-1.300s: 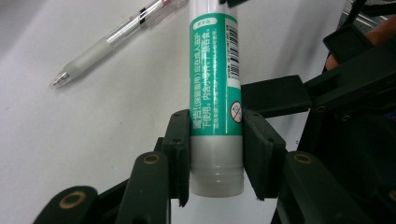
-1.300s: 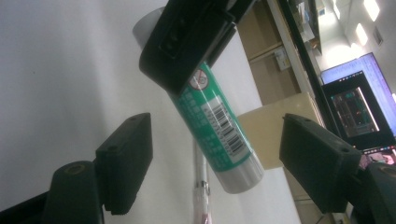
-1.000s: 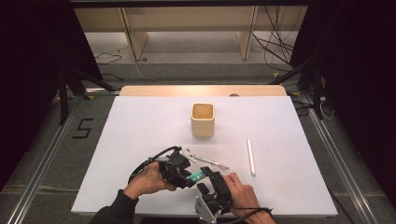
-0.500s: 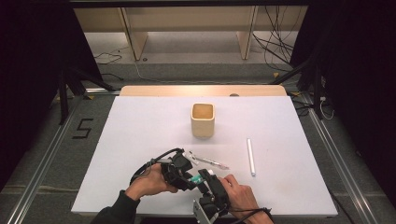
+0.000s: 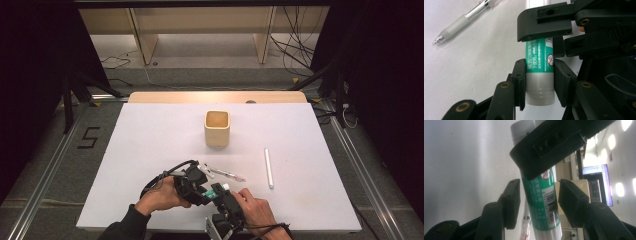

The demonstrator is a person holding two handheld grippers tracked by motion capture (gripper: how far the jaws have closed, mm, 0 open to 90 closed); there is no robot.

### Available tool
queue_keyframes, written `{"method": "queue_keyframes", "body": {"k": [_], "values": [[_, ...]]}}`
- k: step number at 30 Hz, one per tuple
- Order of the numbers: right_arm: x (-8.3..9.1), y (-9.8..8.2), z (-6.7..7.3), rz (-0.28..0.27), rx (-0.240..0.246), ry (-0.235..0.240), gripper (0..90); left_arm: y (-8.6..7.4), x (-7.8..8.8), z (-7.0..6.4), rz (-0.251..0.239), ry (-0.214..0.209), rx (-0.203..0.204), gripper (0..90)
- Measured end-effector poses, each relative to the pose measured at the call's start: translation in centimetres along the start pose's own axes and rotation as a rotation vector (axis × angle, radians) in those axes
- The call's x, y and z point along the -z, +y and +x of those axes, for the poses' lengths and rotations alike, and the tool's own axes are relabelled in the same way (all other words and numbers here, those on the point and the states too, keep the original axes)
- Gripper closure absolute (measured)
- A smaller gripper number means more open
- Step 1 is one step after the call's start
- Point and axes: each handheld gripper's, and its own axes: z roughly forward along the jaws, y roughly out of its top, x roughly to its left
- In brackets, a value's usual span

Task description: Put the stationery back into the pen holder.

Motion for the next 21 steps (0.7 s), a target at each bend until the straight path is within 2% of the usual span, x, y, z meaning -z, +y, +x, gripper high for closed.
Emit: {"method": "queue_keyframes", "body": {"k": [5, 6, 10, 13, 21], "values": [[-0.04, 0.08, 0.24, -0.004, 0.018, -0.01, 57.3, 0.0, -0.16, -0.01, 0.008, -0.003, -0.002, 64.7], [-0.03, 0.09, 0.23, 0.0, 0.038, -0.005, 57.9, 0.0, -0.18, -0.04, 0.01, -0.004, 0.0, 64.7], [-0.05, 0.1, 0.59, 0.007, 0.044, -0.006, 60.9, 0.0, -0.3, -0.05, 0.011, -0.004, 0.005, 64.7], [-0.05, 0.13, 0.66, 0.002, 0.08, -0.021, 63.2, 0.01, -0.37, -0.05, 0.013, -0.005, 0.007, 64.7], [-0.09, 0.09, 1.01, 0.01, 0.088, -0.009, 65.2, -0.06, -0.5, 0.02, 0.016, -0.005, 0.005, 64.3]]}}
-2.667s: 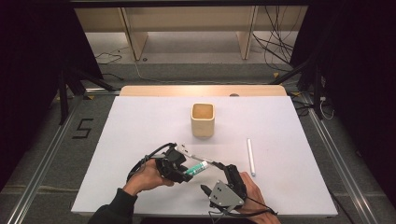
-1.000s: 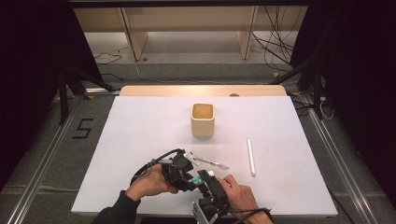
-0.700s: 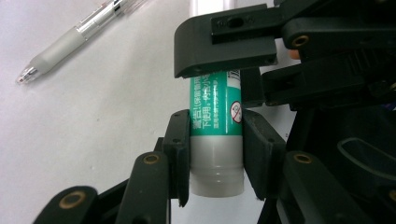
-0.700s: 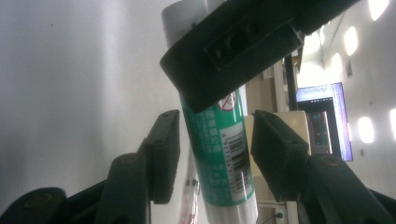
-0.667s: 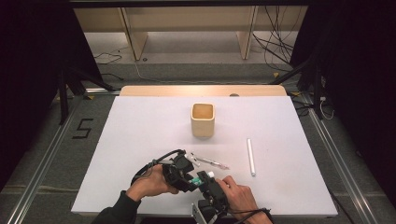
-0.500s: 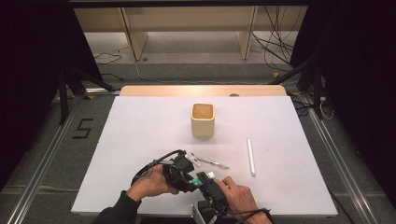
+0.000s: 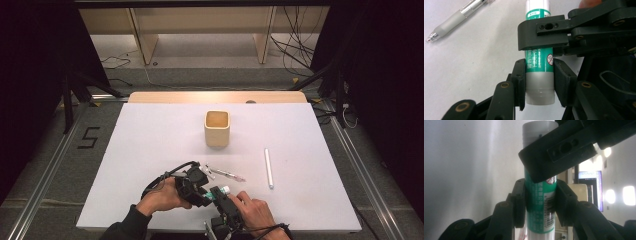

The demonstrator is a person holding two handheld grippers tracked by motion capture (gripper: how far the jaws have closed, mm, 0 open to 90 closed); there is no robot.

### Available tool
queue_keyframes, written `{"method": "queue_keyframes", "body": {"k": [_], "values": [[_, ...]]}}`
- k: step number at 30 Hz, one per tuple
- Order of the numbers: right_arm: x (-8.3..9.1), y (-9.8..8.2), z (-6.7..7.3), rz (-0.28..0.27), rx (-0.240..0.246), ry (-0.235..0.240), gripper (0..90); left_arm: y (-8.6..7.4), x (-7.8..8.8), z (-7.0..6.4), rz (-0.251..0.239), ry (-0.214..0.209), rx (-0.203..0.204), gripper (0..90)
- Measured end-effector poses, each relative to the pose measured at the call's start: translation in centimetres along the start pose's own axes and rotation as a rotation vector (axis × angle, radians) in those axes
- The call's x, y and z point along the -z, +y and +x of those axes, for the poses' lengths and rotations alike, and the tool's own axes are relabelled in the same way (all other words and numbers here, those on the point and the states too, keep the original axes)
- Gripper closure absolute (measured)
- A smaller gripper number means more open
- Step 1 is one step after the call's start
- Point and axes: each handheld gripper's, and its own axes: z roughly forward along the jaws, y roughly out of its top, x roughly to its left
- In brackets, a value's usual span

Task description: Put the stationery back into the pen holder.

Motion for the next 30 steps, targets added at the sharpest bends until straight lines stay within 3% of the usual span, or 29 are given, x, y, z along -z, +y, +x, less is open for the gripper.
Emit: {"method": "queue_keyframes", "body": {"k": [4, 12, 17, 25, 30], "values": [[0.0, -0.1, -0.1, -0.008, 0.004, -0.001, 65.4, -0.1, 0.0, -0.1, -0.006, 0.002, -0.003, 63.3], [0.0, -1.0, -0.1, 0.014, -0.02, -0.001, 65.5, -0.9, 0.9, 0.7, -0.01, 0.039, 0.026, 44.1], [0.0, -1.5, -0.4, 0.021, -0.05, 0.0, 65.5, -1.5, 1.3, 0.9, -0.018, 0.063, 0.029, 37.4], [-0.1, -2.4, -0.8, 0.042, -0.108, -0.007, 65.6, -2.3, 1.4, 1.3, -0.062, 0.074, 0.043, 29.6], [-0.2, -3.1, -1.1, 0.06, -0.152, -0.007, 65.6, -2.9, 1.5, 1.5, -0.143, 0.091, 0.037, 24.3]]}}
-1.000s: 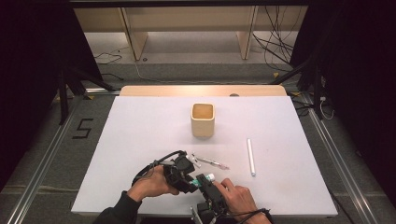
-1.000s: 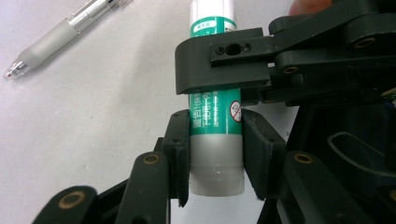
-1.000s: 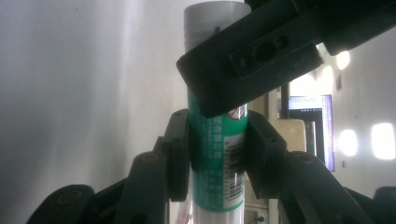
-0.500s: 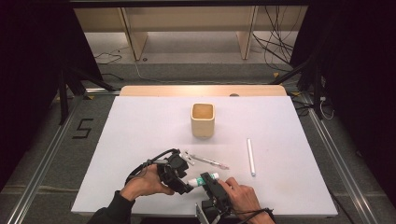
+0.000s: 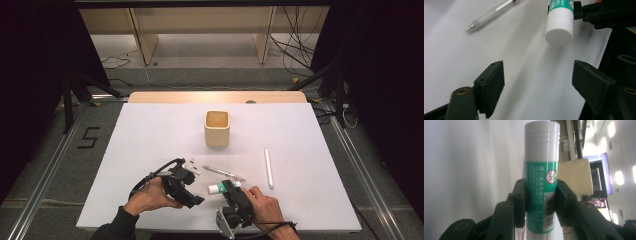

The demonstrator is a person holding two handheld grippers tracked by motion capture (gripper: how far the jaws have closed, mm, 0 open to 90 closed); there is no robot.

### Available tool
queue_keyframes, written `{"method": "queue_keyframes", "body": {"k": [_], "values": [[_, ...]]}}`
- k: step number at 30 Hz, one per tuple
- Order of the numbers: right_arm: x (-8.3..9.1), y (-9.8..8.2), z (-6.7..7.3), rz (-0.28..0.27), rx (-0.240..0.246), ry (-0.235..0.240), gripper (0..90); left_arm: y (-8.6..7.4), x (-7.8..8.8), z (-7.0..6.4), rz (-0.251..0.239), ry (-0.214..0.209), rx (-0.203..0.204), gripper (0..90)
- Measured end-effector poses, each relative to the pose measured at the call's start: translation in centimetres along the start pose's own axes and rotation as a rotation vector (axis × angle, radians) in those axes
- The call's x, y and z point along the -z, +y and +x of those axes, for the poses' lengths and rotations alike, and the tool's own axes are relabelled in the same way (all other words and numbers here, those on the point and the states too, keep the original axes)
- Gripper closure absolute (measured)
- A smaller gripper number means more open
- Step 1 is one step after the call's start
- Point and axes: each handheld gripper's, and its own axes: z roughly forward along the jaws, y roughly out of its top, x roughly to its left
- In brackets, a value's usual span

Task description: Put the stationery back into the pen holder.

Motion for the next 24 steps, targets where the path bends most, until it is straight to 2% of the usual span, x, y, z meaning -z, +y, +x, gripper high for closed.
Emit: {"method": "queue_keyframes", "body": {"k": [6, 10, 14, 17, 21, 22, 23, 24], "values": [[0.2, -0.8, -1.1, 0.032, -0.085, -0.005, 65.5, -0.8, 0.5, 0.5, -0.082, 0.041, 0.006, 22.0], [0.2, -1.2, -1.8, 0.053, -0.12, -0.012, 65.5, -1.5, 0.7, 0.9, -0.139, 0.068, 0.003, 21.3], [0.2, -1.6, -2.2, 0.052, -0.189, -0.001, 65.5, -1.9, 1.0, 1.1, -0.221, 0.102, 0.032, 20.9], [0.2, -1.6, -2.4, 0.051, -0.203, 0.011, 65.5, -2.3, 1.2, 1.4, -0.278, 0.129, 0.054, 20.8], [0.3, -1.8, -2.9, 0.041, -0.273, 0.036, 65.5, -3.1, 1.3, 1.9, -0.327, 0.161, 0.071, 20.9], [0.2, -1.9, -3.0, 0.029, -0.283, 0.043, 65.5, -3.3, 1.2, 2.1, -0.343, 0.163, 0.086, 20.8], [0.3, -2.0, -3.2, 0.032, -0.315, 0.055, 65.5, -3.6, 1.1, 2.4, -0.345, 0.162, 0.088, 20.8], [0.2, -2.0, -3.4, 0.026, -0.336, 0.064, 65.5, -3.9, 0.9, 2.6, -0.352, 0.165, 0.111, 20.6]]}}
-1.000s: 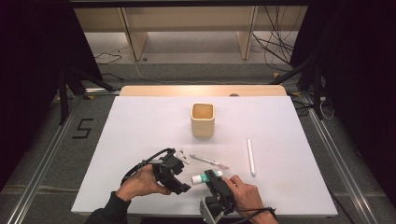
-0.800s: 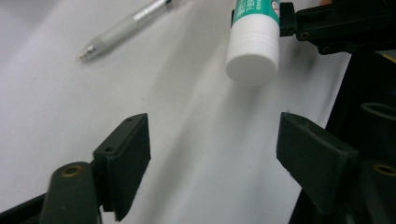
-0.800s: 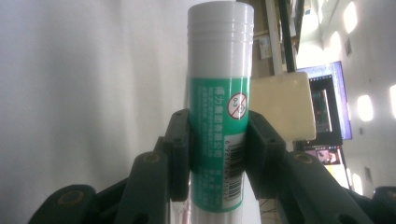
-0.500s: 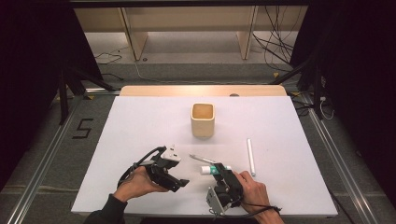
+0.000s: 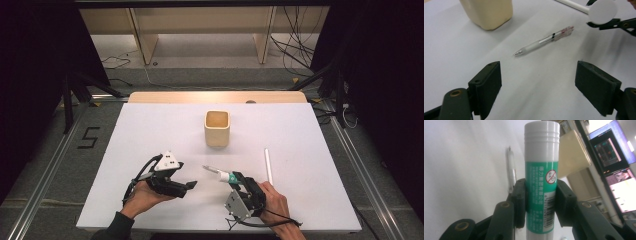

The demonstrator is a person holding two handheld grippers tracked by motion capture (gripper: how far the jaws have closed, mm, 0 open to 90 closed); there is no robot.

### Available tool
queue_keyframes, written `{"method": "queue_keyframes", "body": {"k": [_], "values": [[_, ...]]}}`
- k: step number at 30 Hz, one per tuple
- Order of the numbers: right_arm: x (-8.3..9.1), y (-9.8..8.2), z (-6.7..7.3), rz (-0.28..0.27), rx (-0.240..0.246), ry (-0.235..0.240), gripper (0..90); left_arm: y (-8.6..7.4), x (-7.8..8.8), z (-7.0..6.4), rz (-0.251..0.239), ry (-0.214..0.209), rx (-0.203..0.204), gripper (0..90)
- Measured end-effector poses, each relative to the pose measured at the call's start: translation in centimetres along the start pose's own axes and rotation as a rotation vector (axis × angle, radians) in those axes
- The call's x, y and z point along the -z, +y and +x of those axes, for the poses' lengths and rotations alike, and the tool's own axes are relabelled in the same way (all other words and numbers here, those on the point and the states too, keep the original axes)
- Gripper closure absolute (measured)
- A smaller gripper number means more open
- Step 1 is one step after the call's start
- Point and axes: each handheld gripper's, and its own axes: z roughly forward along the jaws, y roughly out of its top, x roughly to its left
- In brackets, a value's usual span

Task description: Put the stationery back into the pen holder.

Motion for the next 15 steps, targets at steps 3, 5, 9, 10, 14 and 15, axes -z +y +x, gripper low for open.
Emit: {"method": "queue_keyframes", "body": {"k": [3, 5, 9, 10, 14, 15], "values": [[0.0, -0.1, -0.7, -0.014, -0.076, 0.03, 65.5, -0.6, 0.2, 0.4, -0.028, 0.013, 0.032, 20.6], [-0.1, -0.2, -1.4, -0.025, -0.133, 0.053, 65.5, -0.8, 0.5, 0.4, -0.067, 0.012, 0.048, 20.6], [-0.3, -0.6, -2.9, -0.048, -0.299, 0.114, 65.5, -1.1, 1.0, 0.7, -0.107, 0.013, 0.053, 20.5], [-0.4, -0.7, -3.3, -0.053, -0.333, 0.126, 65.5, -1.4, 1.0, 0.8, -0.11, 0.012, 0.055, 20.6], [-1.0, -1.2, -4.8, -0.079, -0.502, 0.198, 65.5, -2.2, 1.3, 1.2, -0.128, 0.008, 0.073, 20.8], [-1.2, -1.3, -5.2, -0.089, -0.546, 0.215, 65.5, -2.3, 1.5, 1.3, -0.14, 0.014, 0.073, 20.9]]}}
